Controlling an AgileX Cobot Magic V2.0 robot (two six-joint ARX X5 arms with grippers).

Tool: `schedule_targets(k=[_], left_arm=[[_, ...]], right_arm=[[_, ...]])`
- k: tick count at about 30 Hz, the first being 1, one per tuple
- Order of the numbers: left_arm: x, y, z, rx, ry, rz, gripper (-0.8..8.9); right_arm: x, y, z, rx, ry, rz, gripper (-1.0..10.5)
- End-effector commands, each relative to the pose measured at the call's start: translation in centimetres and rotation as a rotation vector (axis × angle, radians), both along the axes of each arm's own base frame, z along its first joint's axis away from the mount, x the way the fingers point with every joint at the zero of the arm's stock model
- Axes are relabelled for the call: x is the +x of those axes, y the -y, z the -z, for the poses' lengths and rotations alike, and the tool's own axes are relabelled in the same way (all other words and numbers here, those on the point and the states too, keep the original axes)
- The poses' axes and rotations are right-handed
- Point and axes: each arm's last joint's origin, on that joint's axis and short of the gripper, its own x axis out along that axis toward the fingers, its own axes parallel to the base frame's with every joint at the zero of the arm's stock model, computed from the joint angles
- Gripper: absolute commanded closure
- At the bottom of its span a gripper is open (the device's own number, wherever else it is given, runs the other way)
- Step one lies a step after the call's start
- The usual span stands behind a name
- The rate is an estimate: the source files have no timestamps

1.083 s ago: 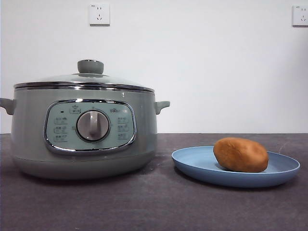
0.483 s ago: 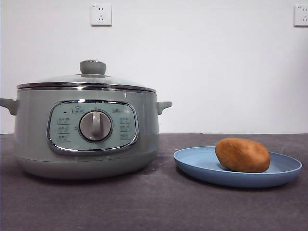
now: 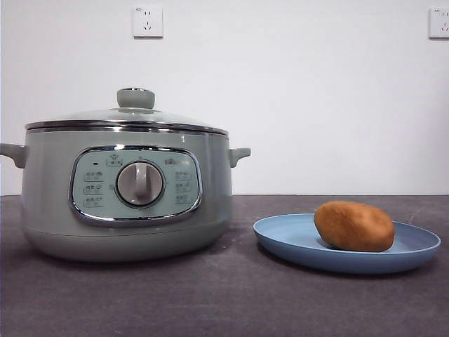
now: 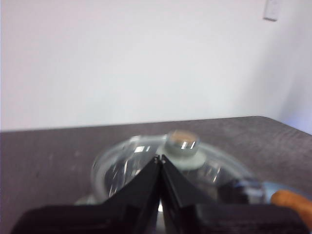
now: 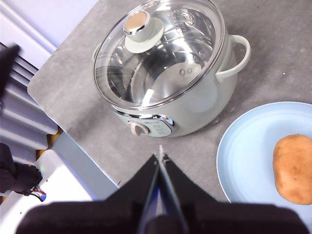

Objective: Take the potato out from the steamer,put the potato on the plate,close the lid

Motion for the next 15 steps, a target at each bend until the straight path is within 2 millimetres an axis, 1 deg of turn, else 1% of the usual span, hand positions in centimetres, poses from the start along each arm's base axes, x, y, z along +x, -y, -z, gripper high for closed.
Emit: schedule_targets(k=[1,3,6,15], left_arm=[[-0.1,-0.3,2.3,-0.035,-0.021,-0.024,8.17],[-0.1,-0.4,3.5,-0.045,-0.035,-0.041,8.17],[-0.1,-0.6,4.8,-0.053,-0.061,-0.061,8.17],[-0.2,-1.0,7.4,-0.077,-0.171,-0.131,8.17]], right_arm=[[0.0,0.0,0.0,-0.003,0.005,-0.001,9.5],[0.0,0.0,0.0,-0.003,0.006,0.0,9.5],[0.0,0.0,0.0,-0.003,0.005,-0.001,9.5],[0.0,0.0,0.0,-0.003,0.005,0.0,9.5]])
